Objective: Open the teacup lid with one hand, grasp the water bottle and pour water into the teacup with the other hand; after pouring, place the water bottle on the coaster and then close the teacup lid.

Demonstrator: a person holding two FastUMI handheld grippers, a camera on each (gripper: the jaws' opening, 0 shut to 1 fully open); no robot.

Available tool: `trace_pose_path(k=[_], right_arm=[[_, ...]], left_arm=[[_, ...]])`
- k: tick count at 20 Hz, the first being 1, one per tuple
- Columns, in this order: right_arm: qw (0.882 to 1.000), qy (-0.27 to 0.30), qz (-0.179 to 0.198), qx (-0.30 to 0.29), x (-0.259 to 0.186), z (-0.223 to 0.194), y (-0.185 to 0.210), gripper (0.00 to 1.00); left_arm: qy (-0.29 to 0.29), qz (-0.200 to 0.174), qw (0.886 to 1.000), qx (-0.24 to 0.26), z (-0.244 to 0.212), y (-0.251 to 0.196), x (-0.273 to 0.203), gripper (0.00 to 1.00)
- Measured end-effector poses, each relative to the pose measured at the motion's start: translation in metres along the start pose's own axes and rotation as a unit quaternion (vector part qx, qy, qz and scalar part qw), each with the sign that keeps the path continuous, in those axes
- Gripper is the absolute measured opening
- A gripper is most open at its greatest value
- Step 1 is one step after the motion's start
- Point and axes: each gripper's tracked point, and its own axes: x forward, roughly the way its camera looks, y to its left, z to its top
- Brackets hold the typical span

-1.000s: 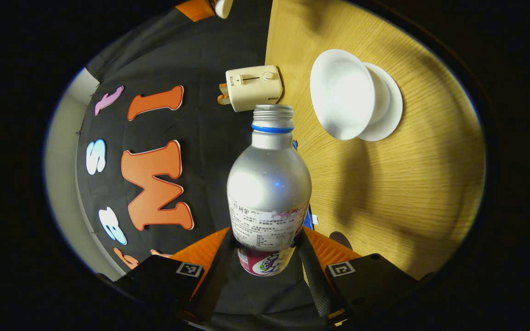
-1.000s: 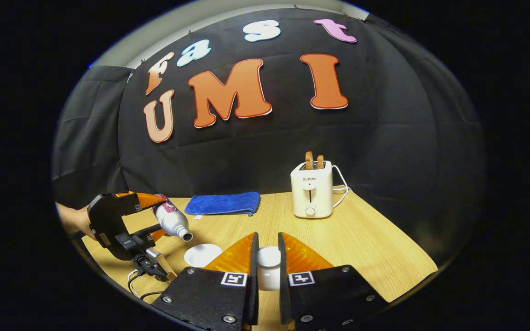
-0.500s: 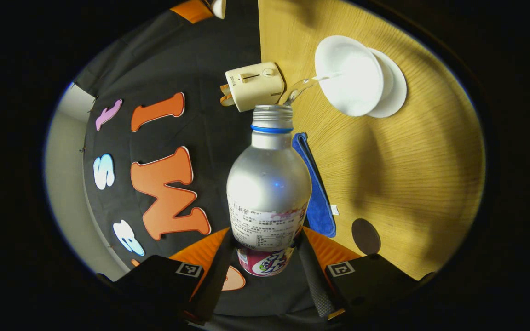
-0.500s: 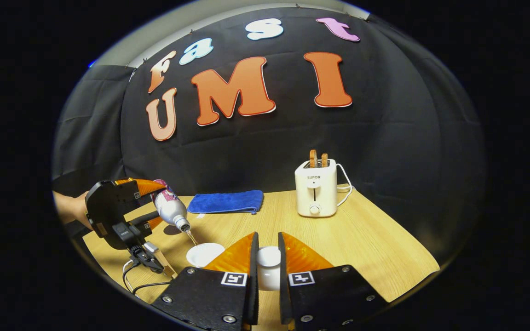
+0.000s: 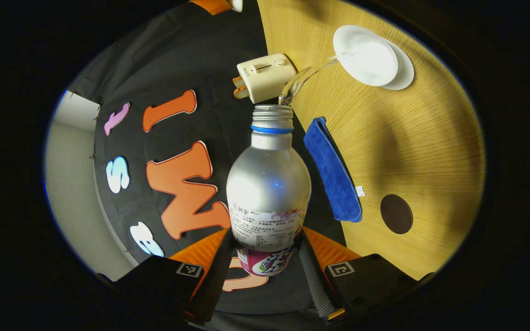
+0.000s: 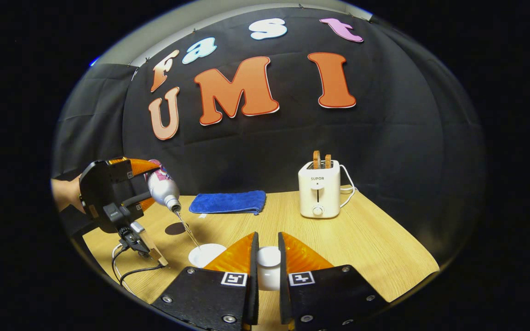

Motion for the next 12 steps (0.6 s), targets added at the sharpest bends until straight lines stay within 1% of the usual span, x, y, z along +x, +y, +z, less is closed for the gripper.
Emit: trace_pose_path(k=[3,12], right_arm=[[1.000,0.001,0.001,0.000,0.000,0.000,0.000,0.19],[1.000,0.001,-0.002,0.003,0.000,-0.002,0.000,0.19]], left_arm=[[-0.002,0.008,1.000,0.012,0.001,0.007,0.000,0.83],[-0.016,0.018,0.999,0.040,0.019,0.001,0.005,0.83]])
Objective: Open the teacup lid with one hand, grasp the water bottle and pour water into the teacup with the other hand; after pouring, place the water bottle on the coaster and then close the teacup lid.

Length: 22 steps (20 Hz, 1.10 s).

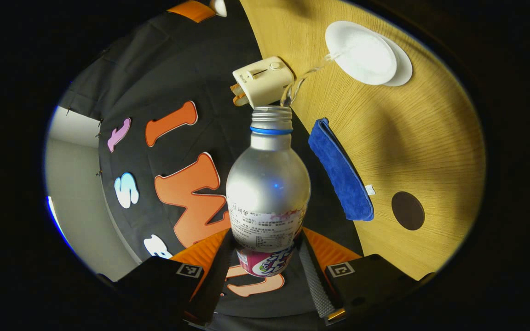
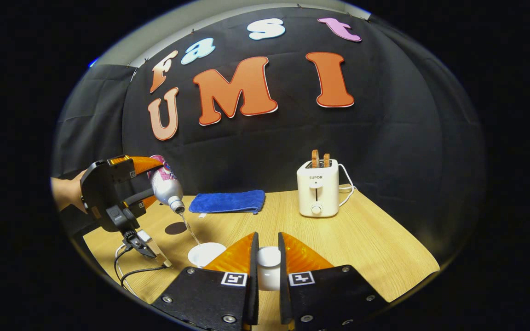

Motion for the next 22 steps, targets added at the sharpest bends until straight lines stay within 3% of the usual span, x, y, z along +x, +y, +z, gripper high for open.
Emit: trace_pose_path(k=[11,22], right_arm=[[1.000,0.005,-0.003,0.002,-0.001,-0.004,-0.001,0.19],[1.000,0.013,0.004,-0.004,0.000,-0.009,0.004,0.18]], left_arm=[[-0.018,-0.002,0.999,0.039,0.020,-0.015,-0.003,0.84],[-0.033,0.028,0.997,0.064,0.035,-0.010,-0.010,0.83]])
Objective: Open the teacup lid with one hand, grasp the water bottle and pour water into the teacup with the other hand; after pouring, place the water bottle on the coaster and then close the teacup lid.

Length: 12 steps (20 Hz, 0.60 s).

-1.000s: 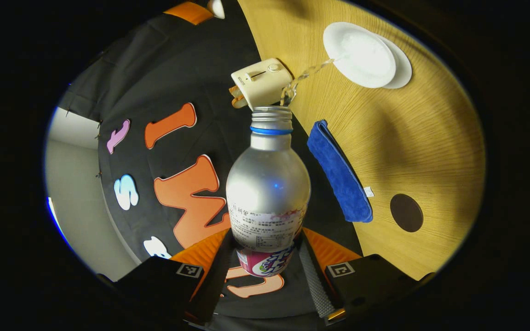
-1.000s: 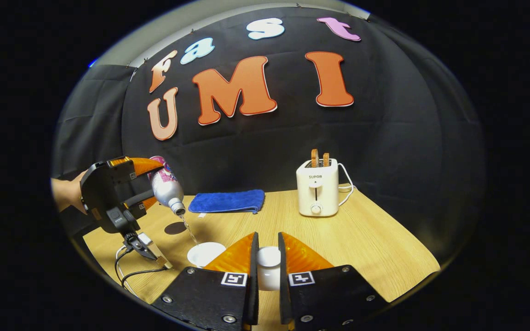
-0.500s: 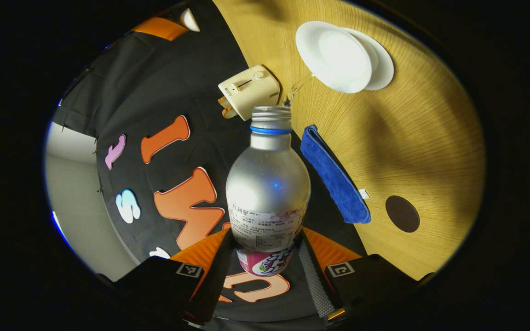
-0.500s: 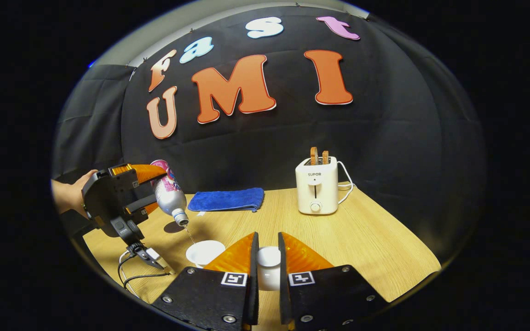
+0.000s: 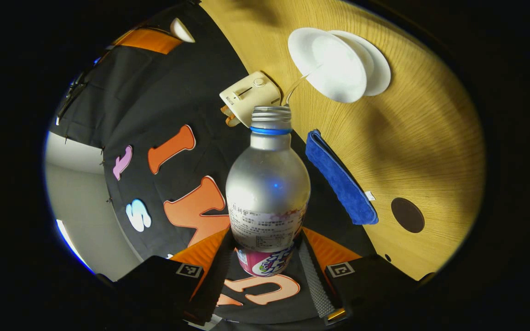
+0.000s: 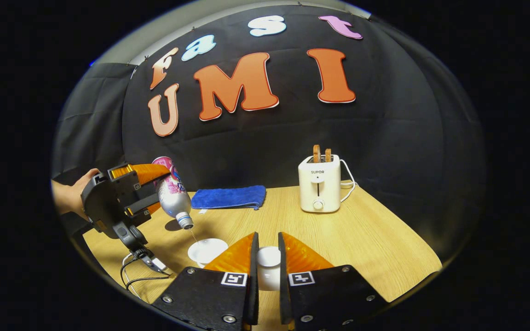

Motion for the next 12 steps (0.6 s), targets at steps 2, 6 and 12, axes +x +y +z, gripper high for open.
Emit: trace_pose_path(k=[2,6,12], right_arm=[[1.000,0.001,0.003,-0.001,-0.001,0.001,0.005,0.19],[1.000,0.003,0.004,-0.001,0.003,0.002,0.010,0.19],[1.000,0.003,0.009,-0.002,0.007,0.005,0.020,0.19]], left_arm=[[0.000,0.007,1.000,-0.006,-0.001,0.004,-0.001,0.83],[0.000,0.024,0.999,-0.028,-0.003,0.011,-0.003,0.83],[0.005,0.028,0.995,-0.094,-0.013,0.007,-0.005,0.83]])
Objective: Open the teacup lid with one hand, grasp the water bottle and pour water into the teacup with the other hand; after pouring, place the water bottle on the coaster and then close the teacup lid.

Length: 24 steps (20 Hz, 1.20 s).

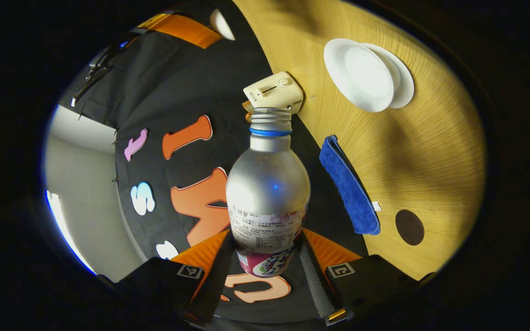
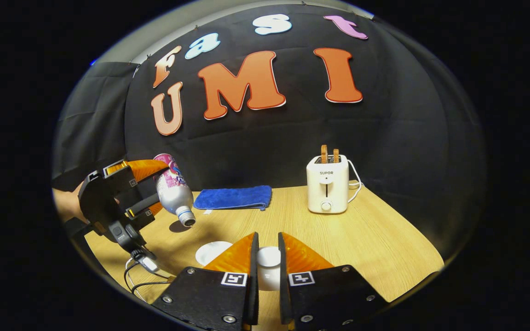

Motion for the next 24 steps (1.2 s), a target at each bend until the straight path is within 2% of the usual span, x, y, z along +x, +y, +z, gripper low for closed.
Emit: trace_pose_path(k=[3,6,11,14,16,19,24], right_arm=[[1.000,0.002,0.000,-0.004,0.005,-0.003,0.004,0.19],[1.000,0.007,0.009,-0.007,0.009,-0.006,0.014,0.19],[1.000,-0.007,0.027,-0.007,0.022,0.003,0.036,0.19],[0.999,-0.008,0.035,-0.009,0.036,0.001,0.051,0.19],[0.999,-0.009,0.045,-0.014,0.044,-0.001,0.064,0.19],[0.998,-0.007,0.059,-0.021,0.058,-0.006,0.081,0.19],[0.997,0.007,0.072,-0.036,0.076,-0.021,0.100,0.19]], left_arm=[[0.007,0.017,0.998,-0.066,-0.008,0.001,0.000,0.82],[0.025,0.043,0.988,-0.144,-0.025,0.011,-0.003,0.83],[0.048,0.093,0.953,-0.285,-0.051,0.037,-0.008,0.81],[0.059,0.100,0.926,-0.359,-0.059,0.032,-0.008,0.82],[0.076,0.095,0.899,-0.420,-0.068,0.023,-0.008,0.82],[0.101,0.082,0.841,-0.525,-0.088,0.008,-0.008,0.82],[0.133,0.061,0.744,-0.651,-0.105,-0.014,0.008,0.82]])
